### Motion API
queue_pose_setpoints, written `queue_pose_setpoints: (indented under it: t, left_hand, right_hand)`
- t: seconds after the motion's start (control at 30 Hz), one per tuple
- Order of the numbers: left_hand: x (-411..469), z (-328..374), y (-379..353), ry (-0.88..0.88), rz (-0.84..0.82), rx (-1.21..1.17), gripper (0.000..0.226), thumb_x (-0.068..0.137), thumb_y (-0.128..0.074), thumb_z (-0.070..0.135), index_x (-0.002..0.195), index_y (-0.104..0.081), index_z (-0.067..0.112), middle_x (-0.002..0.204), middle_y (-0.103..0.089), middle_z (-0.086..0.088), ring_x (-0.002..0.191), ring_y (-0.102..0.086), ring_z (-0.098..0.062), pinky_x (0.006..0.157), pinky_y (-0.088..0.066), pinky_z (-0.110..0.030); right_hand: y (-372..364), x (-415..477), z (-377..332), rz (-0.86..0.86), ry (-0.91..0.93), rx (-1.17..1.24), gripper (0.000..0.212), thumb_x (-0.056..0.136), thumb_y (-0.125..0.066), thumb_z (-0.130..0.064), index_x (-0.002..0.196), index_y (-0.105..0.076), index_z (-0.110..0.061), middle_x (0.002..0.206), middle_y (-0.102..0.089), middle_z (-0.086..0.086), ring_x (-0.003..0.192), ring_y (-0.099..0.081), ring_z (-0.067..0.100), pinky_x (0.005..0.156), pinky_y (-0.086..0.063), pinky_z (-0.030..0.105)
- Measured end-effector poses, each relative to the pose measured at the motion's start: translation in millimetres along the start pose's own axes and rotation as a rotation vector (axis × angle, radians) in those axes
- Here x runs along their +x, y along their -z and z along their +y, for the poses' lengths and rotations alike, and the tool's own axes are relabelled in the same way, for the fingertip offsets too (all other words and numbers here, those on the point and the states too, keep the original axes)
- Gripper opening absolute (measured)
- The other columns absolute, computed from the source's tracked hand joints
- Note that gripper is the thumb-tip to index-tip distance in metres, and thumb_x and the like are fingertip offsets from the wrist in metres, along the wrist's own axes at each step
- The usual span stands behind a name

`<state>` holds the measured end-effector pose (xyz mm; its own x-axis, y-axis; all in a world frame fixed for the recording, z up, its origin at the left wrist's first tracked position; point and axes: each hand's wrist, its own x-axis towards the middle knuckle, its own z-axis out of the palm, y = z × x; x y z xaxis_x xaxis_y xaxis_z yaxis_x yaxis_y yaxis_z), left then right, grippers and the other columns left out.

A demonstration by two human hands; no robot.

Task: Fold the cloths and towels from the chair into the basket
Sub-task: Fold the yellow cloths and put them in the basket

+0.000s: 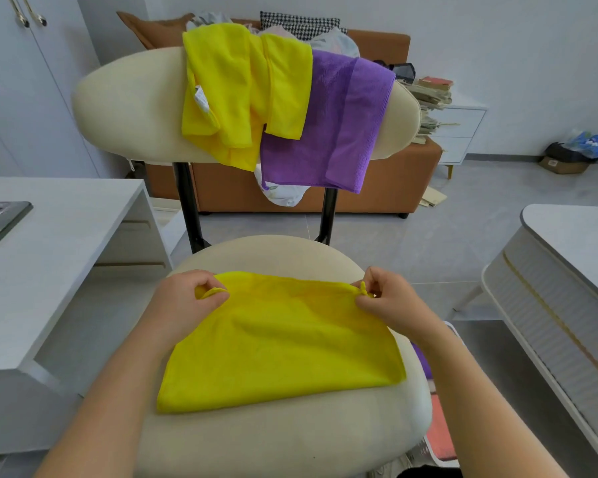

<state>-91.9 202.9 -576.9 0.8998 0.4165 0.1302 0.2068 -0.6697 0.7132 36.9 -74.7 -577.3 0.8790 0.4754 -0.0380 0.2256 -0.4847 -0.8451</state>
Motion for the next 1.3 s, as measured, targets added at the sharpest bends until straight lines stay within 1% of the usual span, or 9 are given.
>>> queue_pose_setpoints:
  t: [0.27,0.4,0.67,0.8,0.87,0.97,1.13,1.2,1.3]
  left_hand:
    - [-8,9,1,-0.117,0.019,-0.238,0.019,0.077,-0.075,0.011,0.068,-0.067,0.026,0.079,-0.064,0.007,0.072,-0.054,0.006,0.060,-0.036,-0.004]
    - [-12,14,8,-0.112,-0.025,-0.472,0.010,0.066,-0.084,0.031,0.067,-0.074,0.030,0.083,-0.061,0.018,0.077,-0.055,0.004,0.068,-0.040,-0.006]
    - [-14,8,10,-0.087,-0.077,-0.473,0.016,0.069,-0.078,0.017,0.064,-0.074,0.032,0.098,-0.065,0.008,0.091,-0.059,-0.010,0.077,-0.043,-0.017]
    - [-13,5,15,-0.104,-0.057,-0.630,0.039,0.046,-0.084,0.055,0.068,-0.075,0.024,0.084,-0.059,0.002,0.078,-0.055,-0.008,0.066,-0.044,-0.014]
    - [-12,5,14,-0.109,-0.037,-0.711,0.038,0.049,-0.084,0.054,0.069,-0.075,0.022,0.079,-0.059,0.009,0.075,-0.056,-0.002,0.066,-0.046,-0.012]
    - [-12,11,13,-0.115,-0.037,-0.816,0.008,0.066,-0.081,0.028,0.067,-0.075,0.022,0.077,-0.058,0.012,0.074,-0.055,-0.001,0.066,-0.045,-0.011]
    - [-9,13,9,-0.055,0.122,-0.868,0.053,0.029,-0.087,0.062,0.065,-0.073,0.025,0.083,-0.067,0.015,0.079,-0.061,-0.001,0.066,-0.049,-0.012]
    - [-10,14,8,-0.051,0.168,-0.858,0.048,0.034,-0.086,0.061,0.065,-0.072,0.027,0.080,-0.068,0.013,0.075,-0.061,-0.002,0.065,-0.050,-0.013]
    - [-11,18,7,-0.065,0.210,-0.818,0.012,0.065,-0.081,0.028,0.063,-0.070,0.031,0.074,-0.066,0.014,0.070,-0.059,0.000,0.065,-0.049,-0.013]
  right_hand:
    - [24,-31,4,0.093,0.040,0.218,0.018,0.079,-0.064,-0.004,0.069,-0.049,-0.009,0.069,-0.045,0.011,0.067,-0.038,0.018,0.061,-0.032,0.032]
    - [29,-39,12,0.336,0.016,0.331,0.017,0.084,-0.061,0.005,0.071,-0.052,-0.003,0.065,-0.038,0.007,0.066,-0.035,0.018,0.059,-0.029,0.030]
    - [37,-35,16,0.432,0.005,0.379,0.011,0.083,-0.068,-0.004,0.074,-0.062,-0.003,0.074,-0.056,0.015,0.073,-0.047,0.022,0.068,-0.041,0.035]
    - [40,-31,14,0.422,0.070,0.446,0.053,0.065,-0.080,-0.039,0.081,-0.060,0.007,0.076,-0.056,0.017,0.075,-0.048,0.023,0.070,-0.042,0.039]
    - [42,-30,13,0.406,0.059,0.482,0.064,0.046,-0.081,-0.059,0.080,-0.068,-0.006,0.077,-0.059,0.015,0.075,-0.053,0.022,0.070,-0.047,0.036]
    - [43,-29,14,0.377,0.042,0.559,0.061,0.034,-0.081,-0.070,0.072,-0.073,-0.024,0.073,-0.067,0.002,0.074,-0.060,0.016,0.069,-0.054,0.027]
    - [43,-31,8,0.401,0.043,0.592,0.030,0.063,-0.079,-0.046,0.074,-0.069,-0.021,0.069,-0.065,-0.001,0.075,-0.059,0.019,0.069,-0.053,0.028]
    - [41,-31,5,0.419,0.036,0.589,0.025,0.071,-0.075,-0.037,0.078,-0.065,-0.016,0.070,-0.063,0.001,0.078,-0.056,0.023,0.070,-0.051,0.033]
    - [41,-32,4,0.422,0.051,0.562,0.060,0.043,-0.081,-0.065,0.078,-0.065,-0.019,0.072,-0.063,0.000,0.072,-0.058,0.016,0.068,-0.052,0.029]
